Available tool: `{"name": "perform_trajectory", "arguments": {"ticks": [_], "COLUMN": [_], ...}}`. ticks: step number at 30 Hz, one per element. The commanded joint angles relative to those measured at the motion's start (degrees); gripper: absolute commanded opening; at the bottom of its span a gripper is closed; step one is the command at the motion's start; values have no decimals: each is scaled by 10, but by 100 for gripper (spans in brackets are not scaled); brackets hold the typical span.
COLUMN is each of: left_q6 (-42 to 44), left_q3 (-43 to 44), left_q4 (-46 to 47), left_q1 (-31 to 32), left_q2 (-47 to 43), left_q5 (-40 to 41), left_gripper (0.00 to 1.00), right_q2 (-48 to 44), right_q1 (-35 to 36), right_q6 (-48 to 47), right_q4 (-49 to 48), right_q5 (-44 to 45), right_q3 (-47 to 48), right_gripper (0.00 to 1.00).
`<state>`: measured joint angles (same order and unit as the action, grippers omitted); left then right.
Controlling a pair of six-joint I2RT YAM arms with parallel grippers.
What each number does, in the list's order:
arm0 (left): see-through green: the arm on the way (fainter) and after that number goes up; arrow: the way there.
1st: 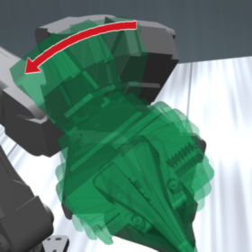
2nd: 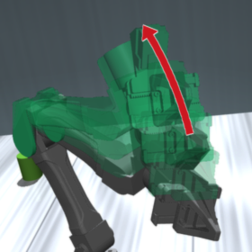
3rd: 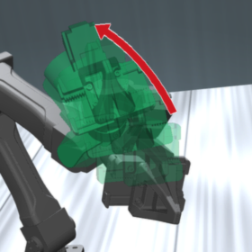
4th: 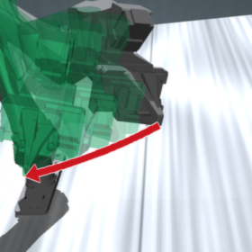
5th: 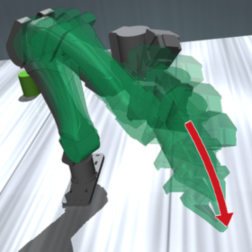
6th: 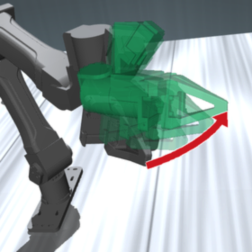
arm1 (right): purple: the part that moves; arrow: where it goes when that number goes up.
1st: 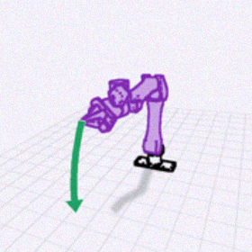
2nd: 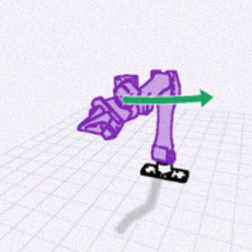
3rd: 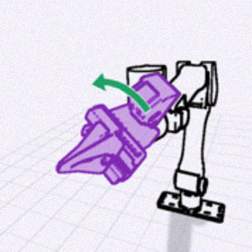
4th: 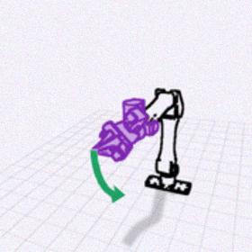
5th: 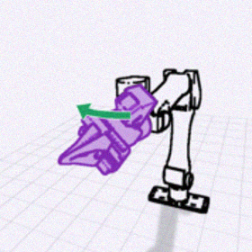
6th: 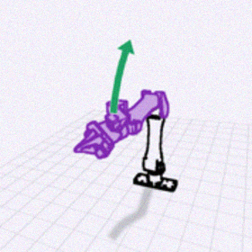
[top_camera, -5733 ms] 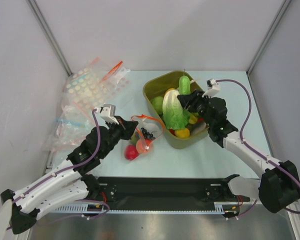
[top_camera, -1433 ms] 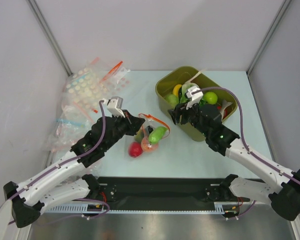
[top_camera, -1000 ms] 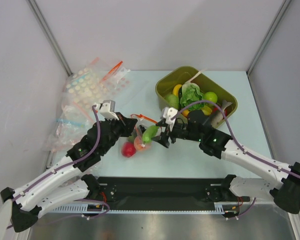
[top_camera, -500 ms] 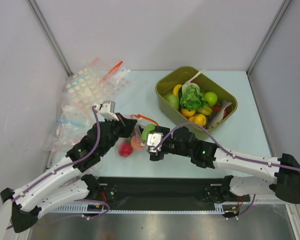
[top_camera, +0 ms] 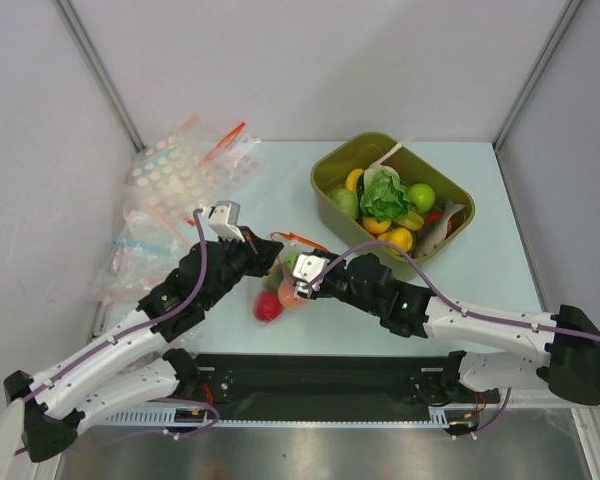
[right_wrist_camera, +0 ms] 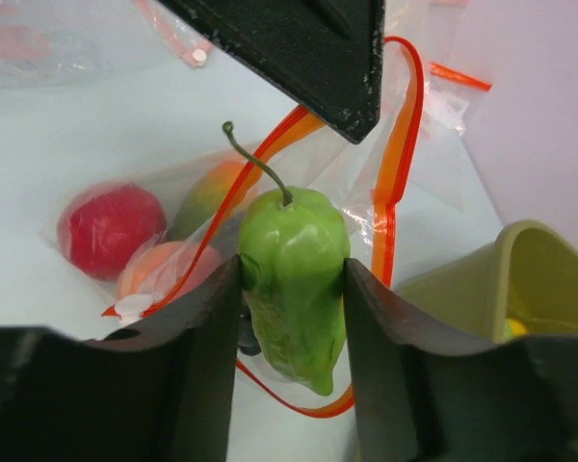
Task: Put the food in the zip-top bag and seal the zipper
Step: Adjust the fake vegetable in the zipper food storage bag.
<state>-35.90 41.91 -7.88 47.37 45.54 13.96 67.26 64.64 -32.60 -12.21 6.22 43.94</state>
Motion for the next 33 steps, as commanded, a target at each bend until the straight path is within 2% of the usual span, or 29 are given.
{"name": "perform_trajectory", "arguments": {"ticks": [1,3,4,7,12,21,24,33], "left_q6": [13,13,13,13,15,18,20,16], "left_q3": [5,5,4,4,2,-5,-5,-1], "left_q4": [39,39,40,40,42,52,57,57], "left_q1": [-4,-4,-4,-4,-4,-4,-4,-4], "left_q2": [-2,-3,-4,-5,-6,-21,-17,-10], "left_q5": [-13,-13,-13,-12,-13,-19,-27,-42], "left_gripper": [0,0,0,0,0,1,1,0], "right_q2": [0,-4,-8,-14,-28,-45,-36,-59], "right_q1": [3,3,3,0,-34,-175,-183,-193], "right_q6": [17,25,28,51,123,293,307,342], "right_q4": [-35,-35,-38,-45,-54,-92,-110,-206], "right_q5": [23,17,12,7,-34,-209,-257,-320], "right_q3": [6,5,4,3,1,-12,-14,-60], "right_gripper": [41,33,25,18,11,6,5,6]}}
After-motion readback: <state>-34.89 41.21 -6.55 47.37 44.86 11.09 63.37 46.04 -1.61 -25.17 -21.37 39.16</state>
